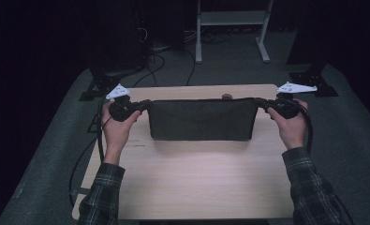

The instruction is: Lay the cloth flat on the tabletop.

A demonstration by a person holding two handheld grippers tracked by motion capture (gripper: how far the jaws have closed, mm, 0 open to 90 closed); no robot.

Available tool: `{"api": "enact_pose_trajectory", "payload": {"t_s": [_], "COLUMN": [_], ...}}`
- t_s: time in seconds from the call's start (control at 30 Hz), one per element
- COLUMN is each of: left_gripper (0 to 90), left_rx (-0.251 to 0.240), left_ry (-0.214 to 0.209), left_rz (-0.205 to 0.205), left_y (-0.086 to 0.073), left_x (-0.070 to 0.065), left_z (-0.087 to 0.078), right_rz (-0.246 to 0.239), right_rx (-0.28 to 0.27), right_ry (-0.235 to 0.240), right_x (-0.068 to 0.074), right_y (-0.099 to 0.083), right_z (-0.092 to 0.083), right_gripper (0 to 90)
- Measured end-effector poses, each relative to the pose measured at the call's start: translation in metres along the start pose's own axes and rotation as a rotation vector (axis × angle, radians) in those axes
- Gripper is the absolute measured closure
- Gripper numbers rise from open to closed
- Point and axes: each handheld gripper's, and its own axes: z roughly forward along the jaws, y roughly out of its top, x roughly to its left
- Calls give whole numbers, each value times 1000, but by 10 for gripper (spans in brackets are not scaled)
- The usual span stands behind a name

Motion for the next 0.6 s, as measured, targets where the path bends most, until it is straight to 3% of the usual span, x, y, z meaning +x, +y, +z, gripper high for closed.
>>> {"api": "enact_pose_trajectory", "payload": {"t_s": [0.6], "left_gripper": [845], "left_rx": [88], "left_ry": [-37], "left_rz": [-61], "left_y": [-55], "left_x": [-6], "left_z": [-2], "right_rz": [-6], "right_rx": [89], "right_ry": [61], "right_x": [12], "right_y": [-44], "right_z": [2], "right_gripper": [859]}}
